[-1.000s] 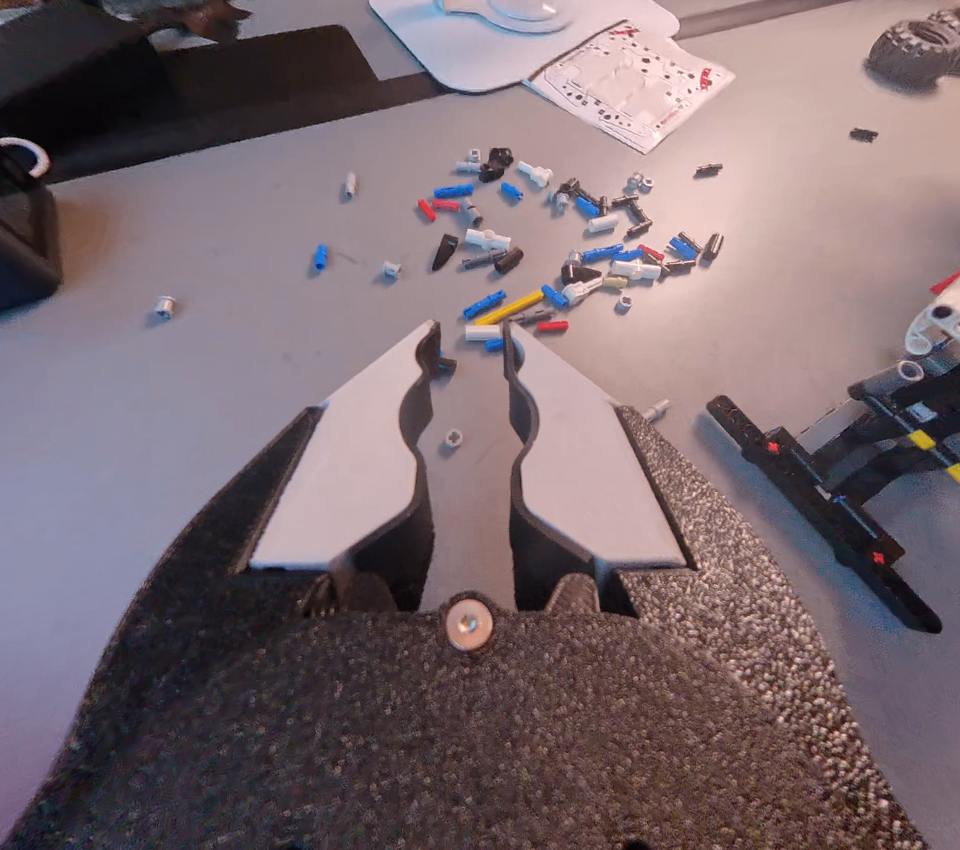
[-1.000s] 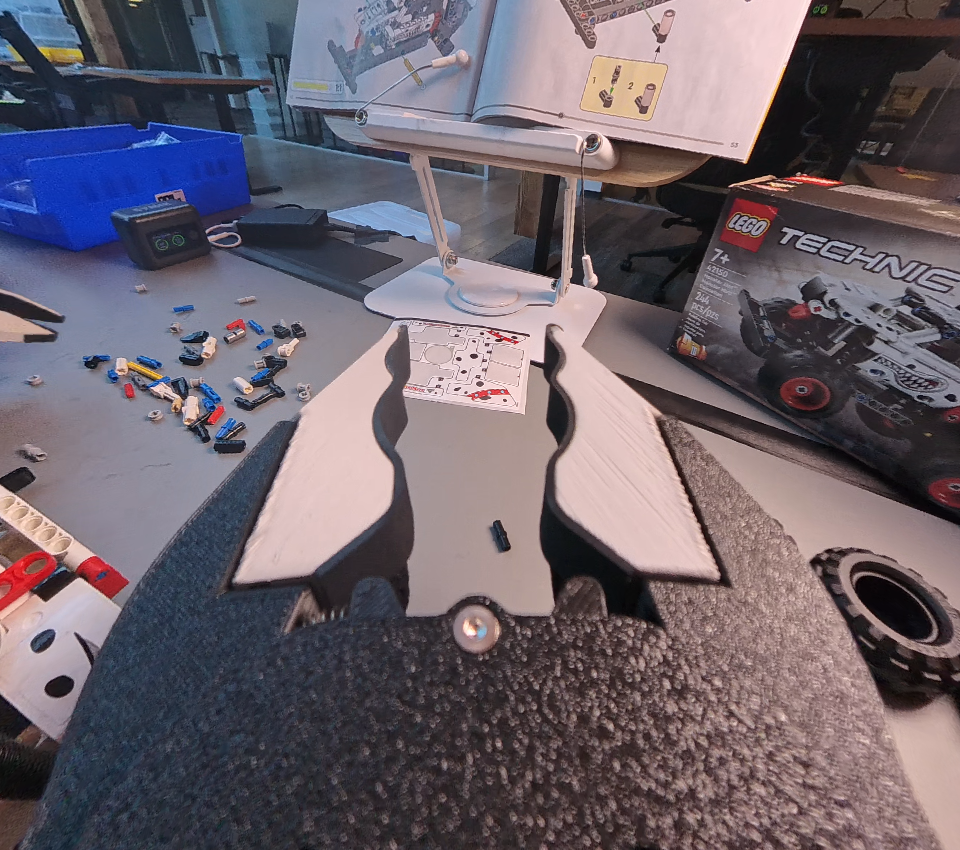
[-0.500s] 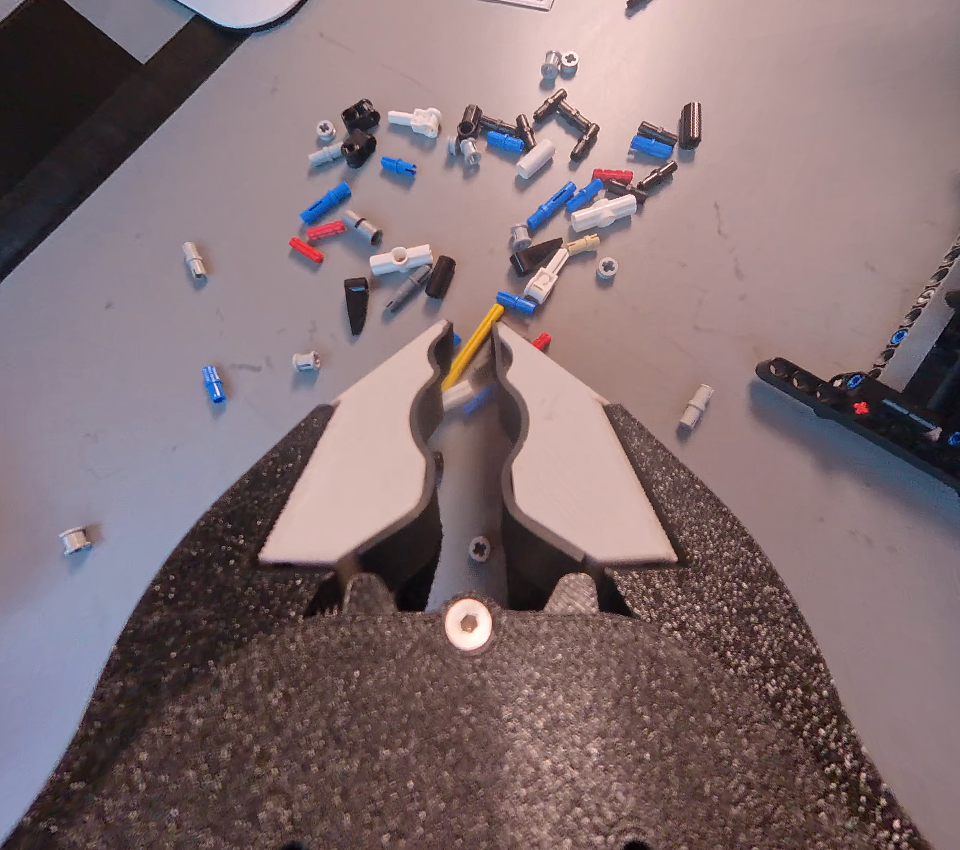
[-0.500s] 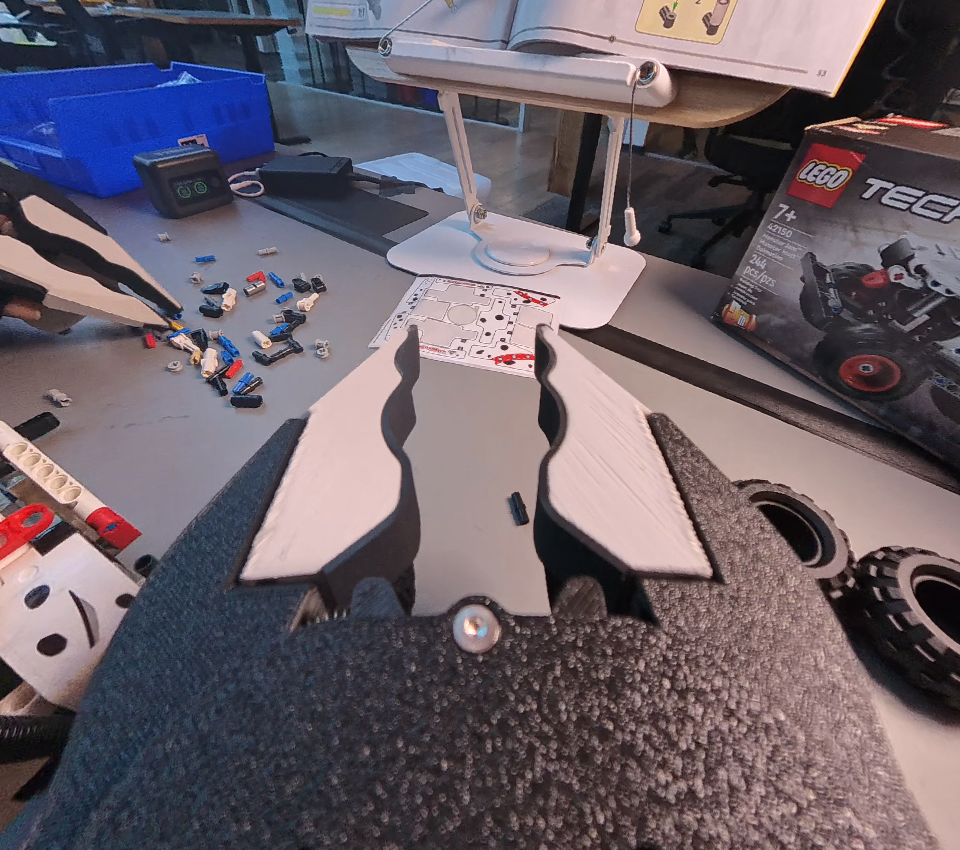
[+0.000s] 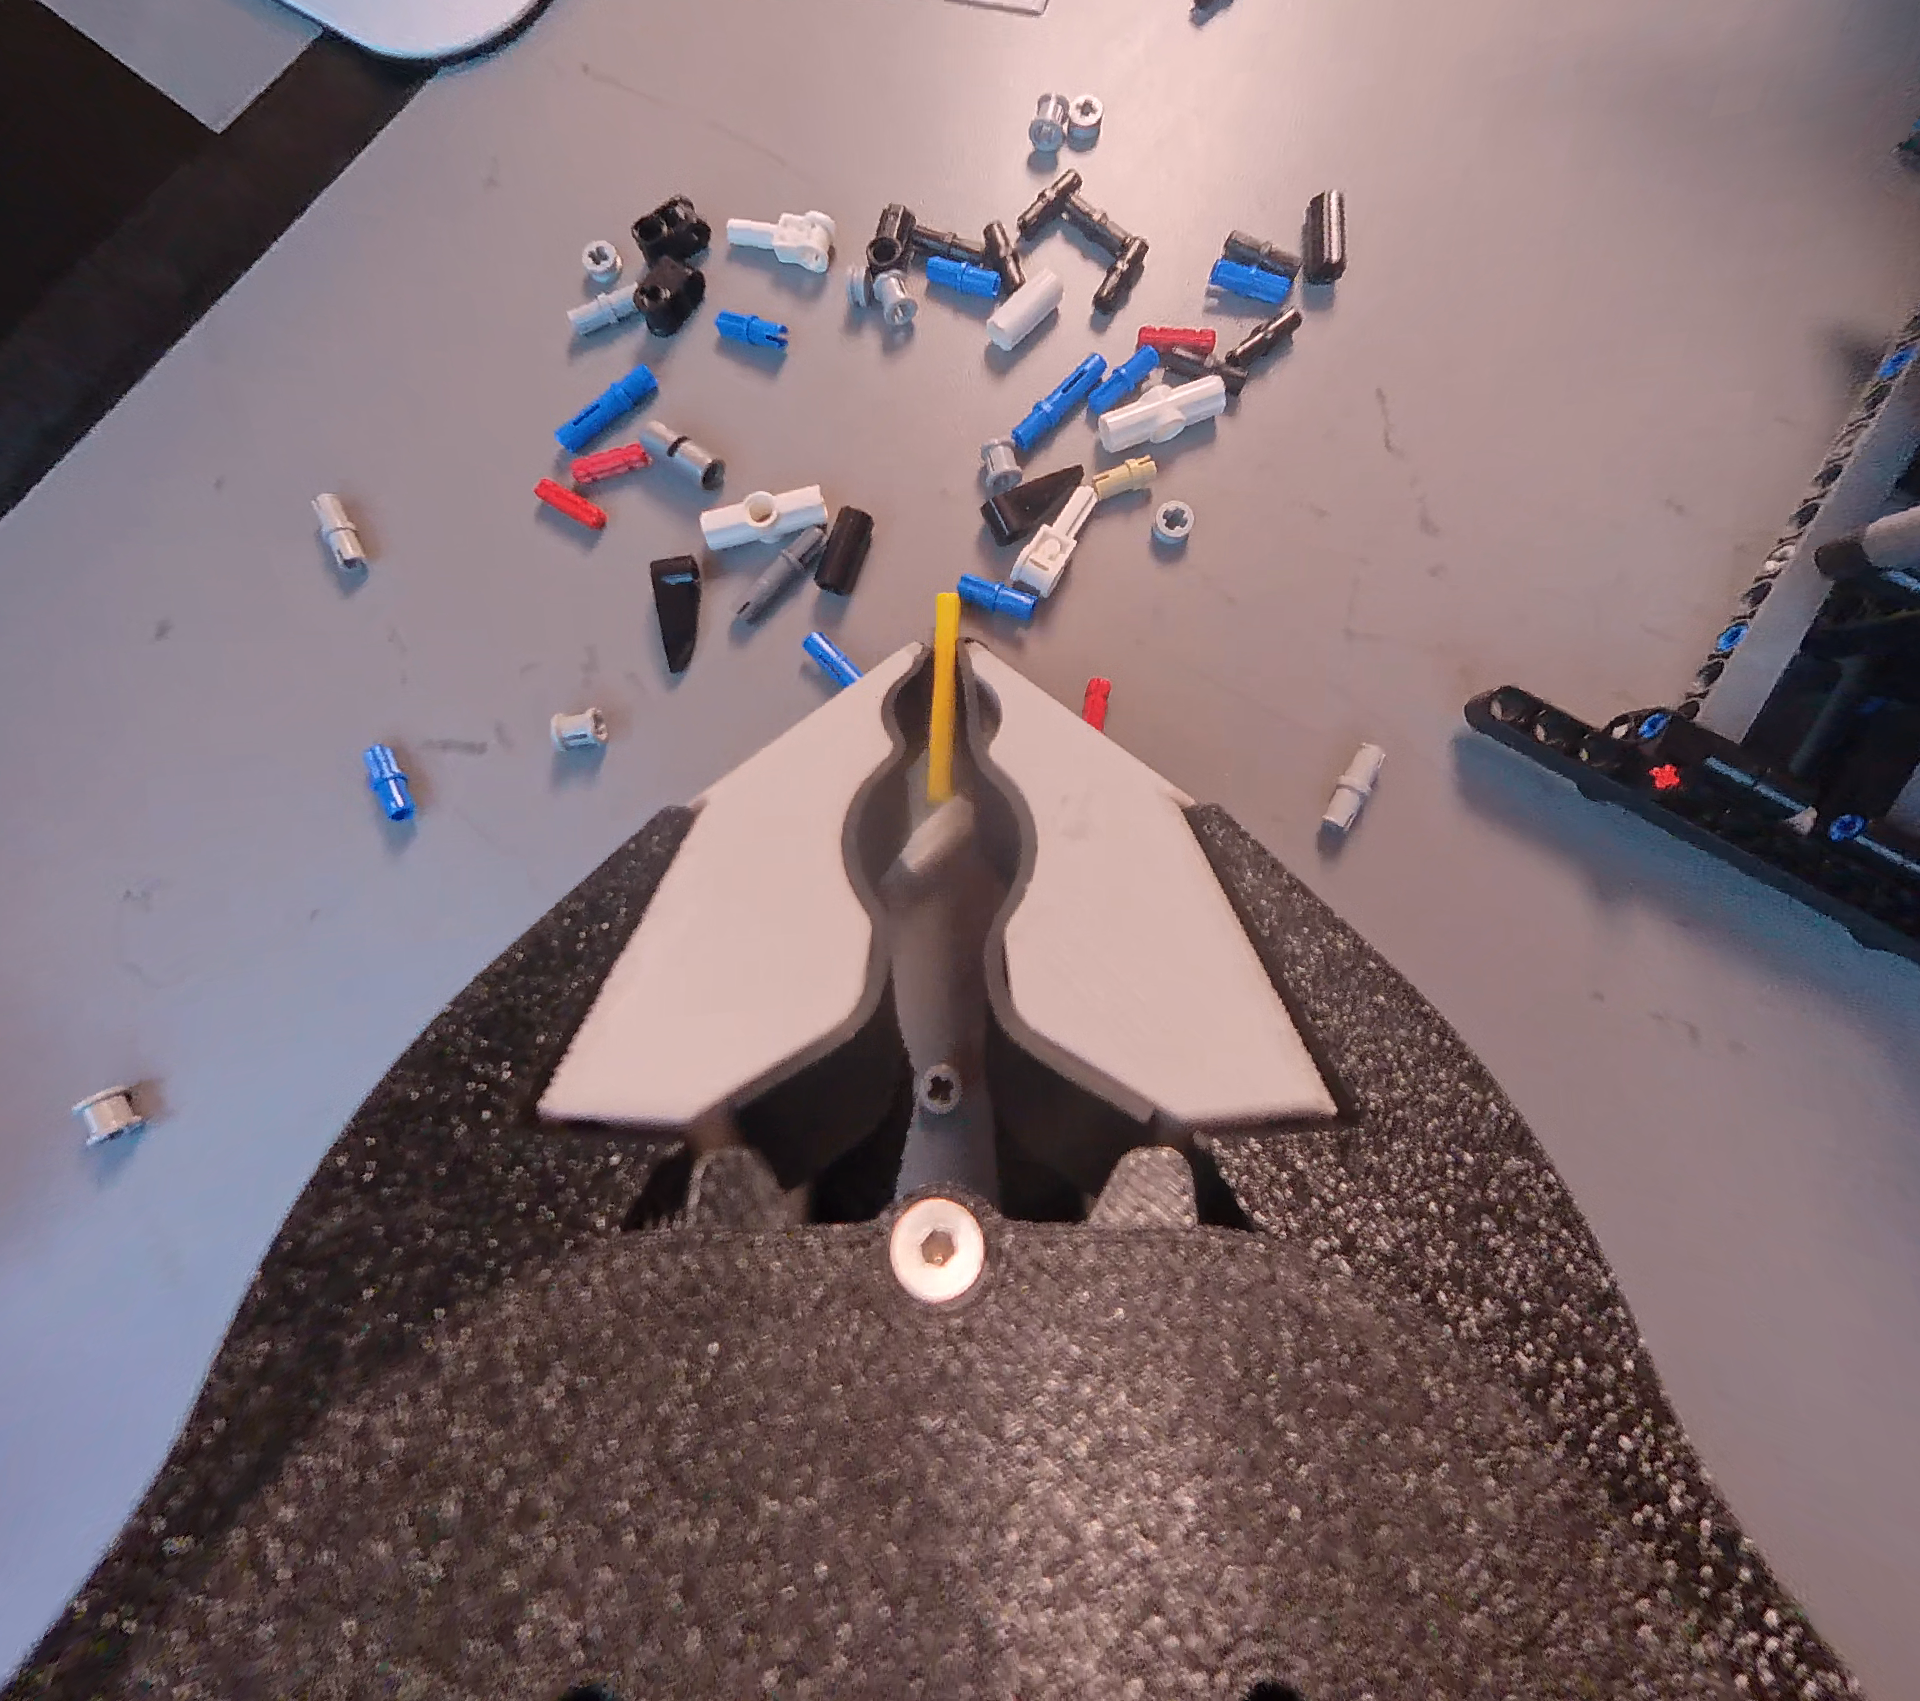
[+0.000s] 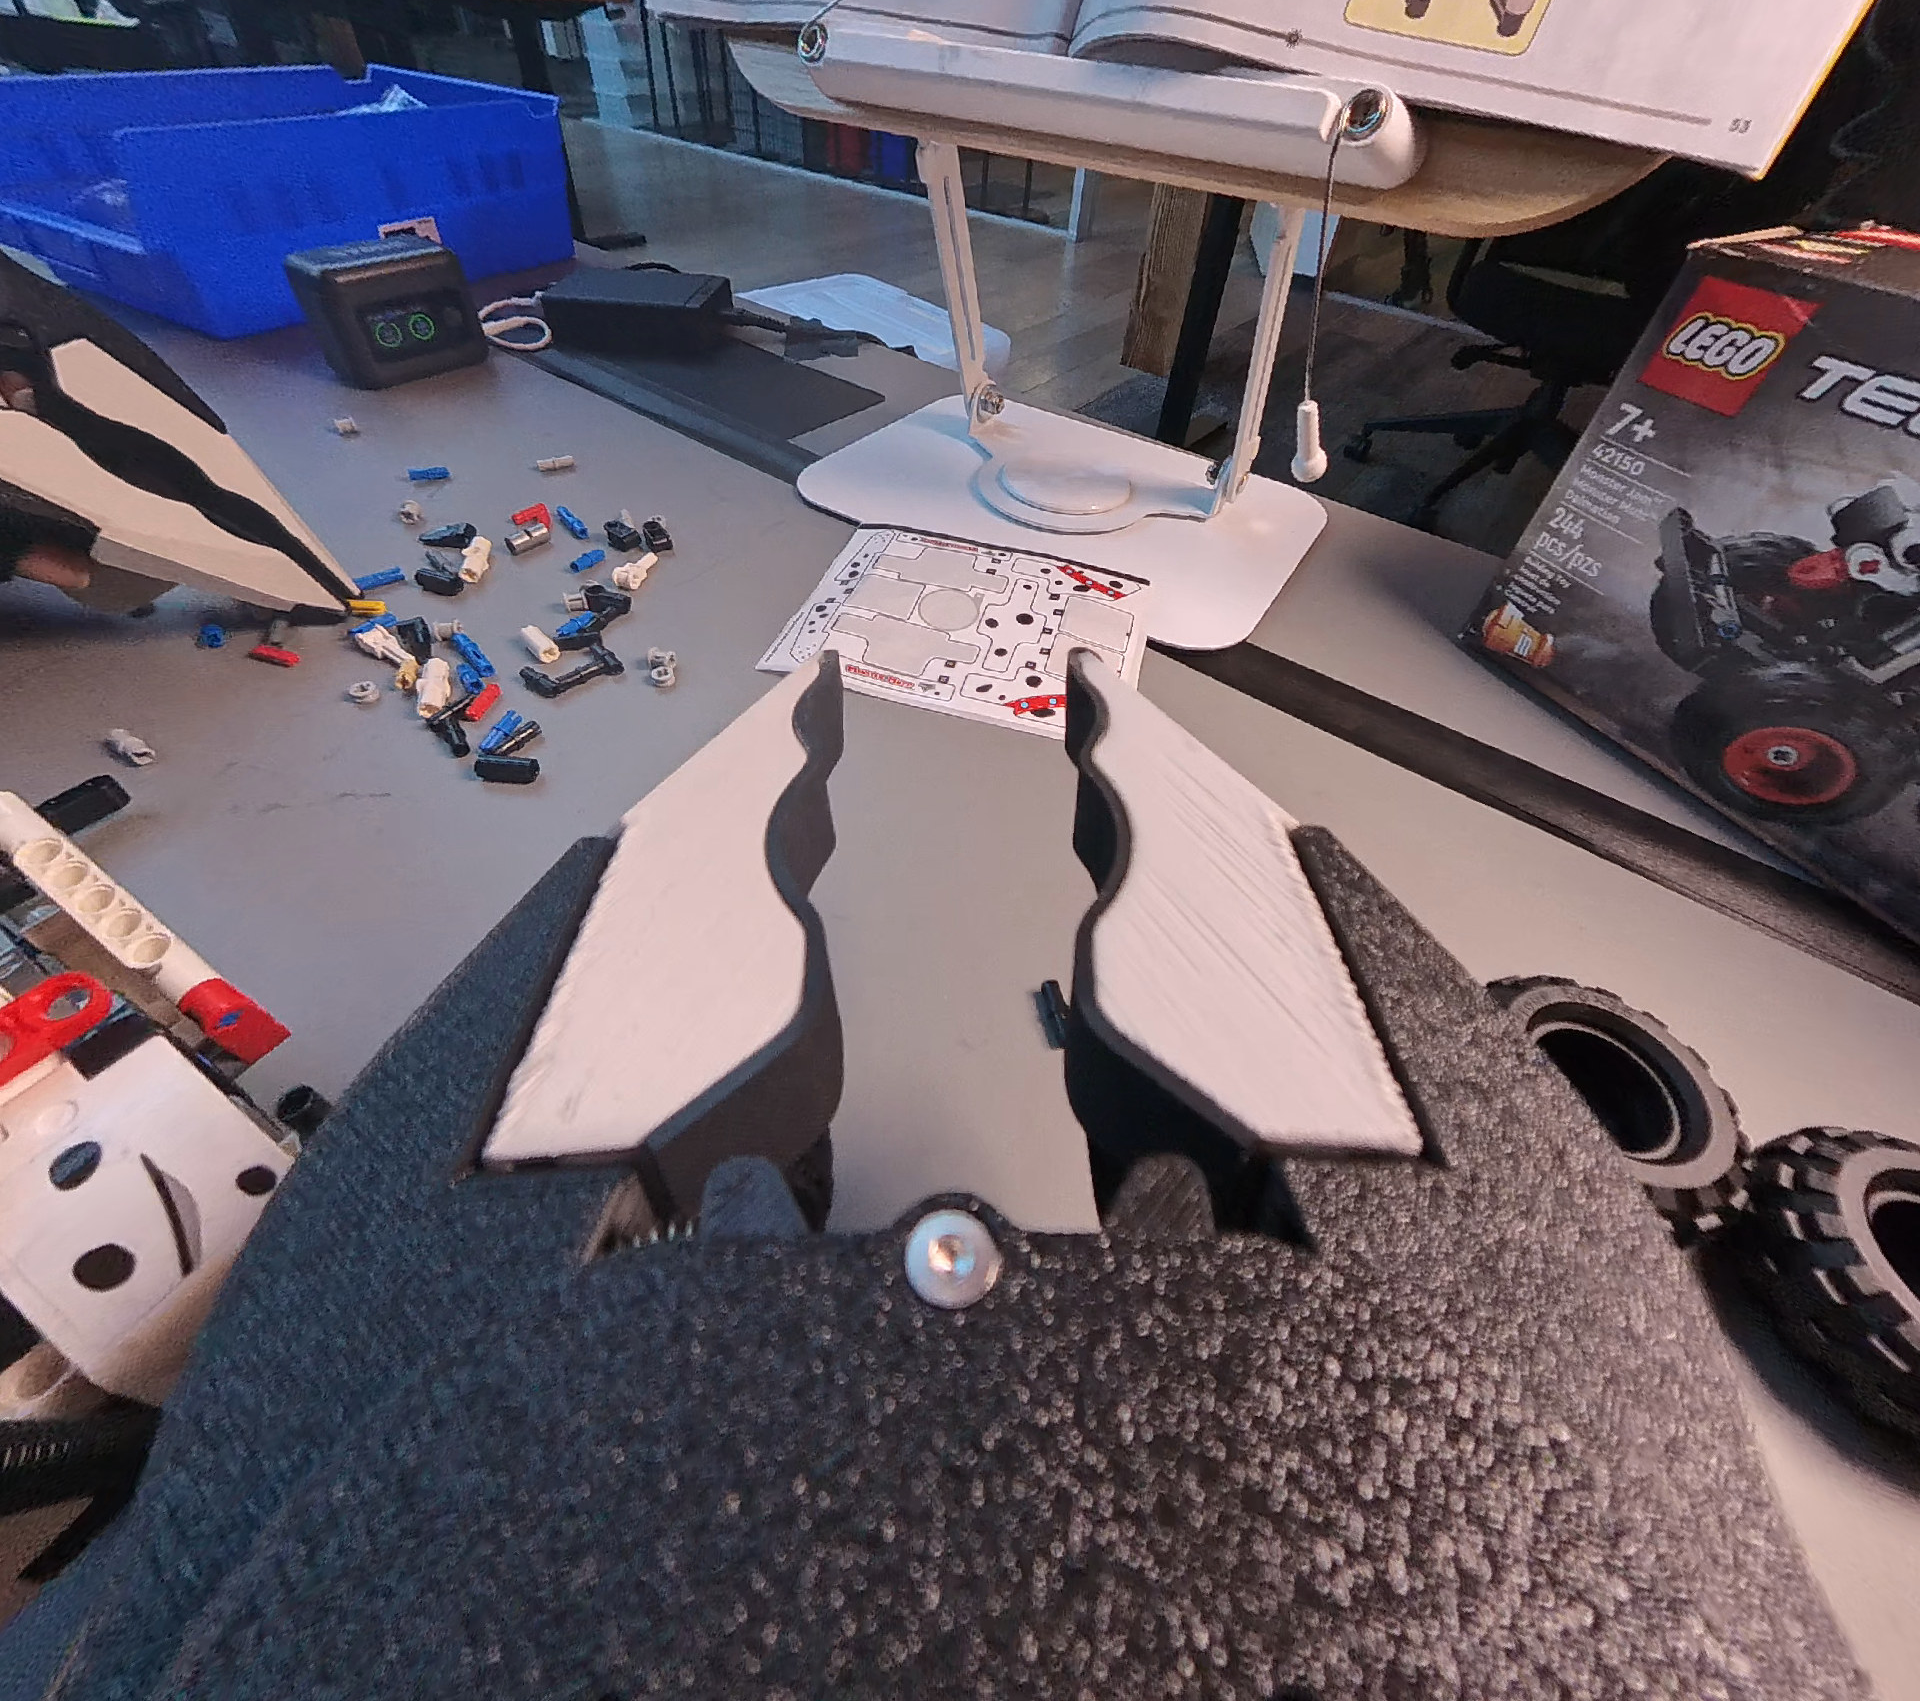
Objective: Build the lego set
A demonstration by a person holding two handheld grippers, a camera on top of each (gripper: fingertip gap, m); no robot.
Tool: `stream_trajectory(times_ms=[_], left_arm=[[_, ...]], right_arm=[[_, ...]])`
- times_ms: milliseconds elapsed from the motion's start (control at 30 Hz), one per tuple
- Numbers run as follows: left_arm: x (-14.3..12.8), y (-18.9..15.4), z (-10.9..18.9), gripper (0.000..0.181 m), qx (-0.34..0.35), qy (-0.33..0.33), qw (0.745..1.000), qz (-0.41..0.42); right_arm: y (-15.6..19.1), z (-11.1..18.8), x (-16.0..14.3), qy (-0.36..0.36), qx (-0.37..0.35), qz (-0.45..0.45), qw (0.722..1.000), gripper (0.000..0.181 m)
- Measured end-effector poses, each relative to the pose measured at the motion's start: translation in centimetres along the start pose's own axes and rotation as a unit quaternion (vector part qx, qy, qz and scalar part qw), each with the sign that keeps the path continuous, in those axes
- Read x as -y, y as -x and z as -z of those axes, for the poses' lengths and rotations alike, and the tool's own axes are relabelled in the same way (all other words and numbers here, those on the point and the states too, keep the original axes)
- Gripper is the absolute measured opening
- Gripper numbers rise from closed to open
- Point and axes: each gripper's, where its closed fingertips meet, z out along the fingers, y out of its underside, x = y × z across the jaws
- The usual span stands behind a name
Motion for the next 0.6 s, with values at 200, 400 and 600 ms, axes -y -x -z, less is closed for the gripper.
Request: stream_trajectory(times_ms=[200, 400, 600], left_arm=[[6.0, -0.6, 4.5, 0.004, -0.021, -0.169, 0.984, 0.058], [8.5, -4.0, 7.7, 0.004, -0.062, -0.244, 0.966, 0.058], [10.5, -6.8, 10.5, 0.004, -0.054, -0.279, 0.958, 0.03]], right_arm=[[-0.1, 1.1, 2.6, -0.032, -0.006, 0.007, 0.999, 0.043], [2.5, 3.2, 7.1, -0.041, 0.04, 0.056, 0.997, 0.044], [12.2, 6.8, 5.9, 0.125, 0.234, 0.189, 0.945, 0.063]])
